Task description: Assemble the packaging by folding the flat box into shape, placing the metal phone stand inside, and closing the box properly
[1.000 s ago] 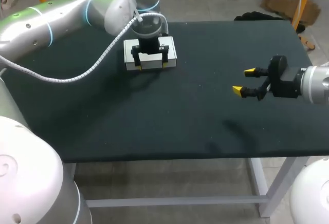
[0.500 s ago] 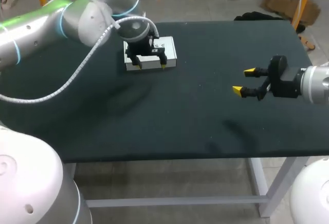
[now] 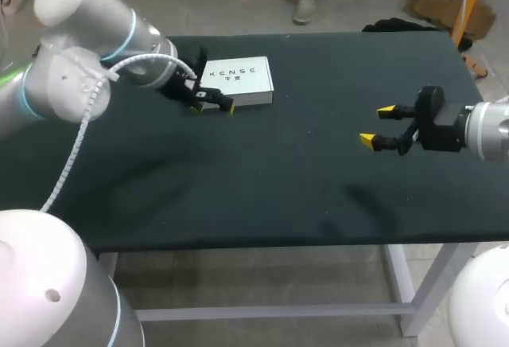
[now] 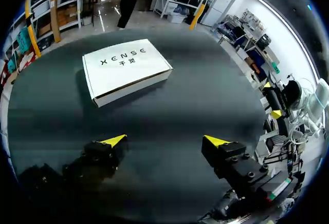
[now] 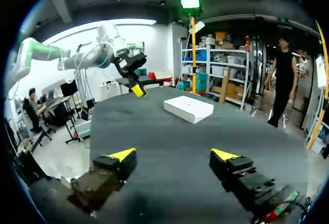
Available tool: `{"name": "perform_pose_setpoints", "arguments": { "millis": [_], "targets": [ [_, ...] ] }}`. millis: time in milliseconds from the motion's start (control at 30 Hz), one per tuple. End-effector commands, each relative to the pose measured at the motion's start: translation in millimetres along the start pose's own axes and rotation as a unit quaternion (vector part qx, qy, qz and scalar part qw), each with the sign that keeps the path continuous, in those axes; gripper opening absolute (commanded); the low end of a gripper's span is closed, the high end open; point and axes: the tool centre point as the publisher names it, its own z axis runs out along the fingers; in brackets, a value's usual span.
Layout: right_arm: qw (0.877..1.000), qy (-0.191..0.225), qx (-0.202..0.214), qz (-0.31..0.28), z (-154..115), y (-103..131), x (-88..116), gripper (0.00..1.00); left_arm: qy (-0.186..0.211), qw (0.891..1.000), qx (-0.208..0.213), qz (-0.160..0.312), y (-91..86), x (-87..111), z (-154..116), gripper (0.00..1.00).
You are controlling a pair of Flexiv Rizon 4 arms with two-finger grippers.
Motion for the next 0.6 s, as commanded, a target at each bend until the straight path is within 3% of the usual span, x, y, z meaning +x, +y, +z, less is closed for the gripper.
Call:
{"name": "perform_pose_setpoints", "arguments": {
  "millis": [33,233,600],
  "targets": [
    [1.000,0.001,-0.003,-0.001,-1.6,-0.8,0.1,1.00,0.048,0.993,0.105,0.018,21.5,-3.5,-18.6,1.00],
    [1.000,0.001,-0.003,-0.001,-1.6,-0.8,0.1,1.00,0.066,0.988,0.134,0.047,25.9,-7.0,-27.4,1.00],
    [1.000,0.001,-0.003,-0.001,-1.6,-0.8,0.1,1.00,0.079,0.983,0.144,0.076,27.2,-13.2,-36.3,1.00]
  ]
}}
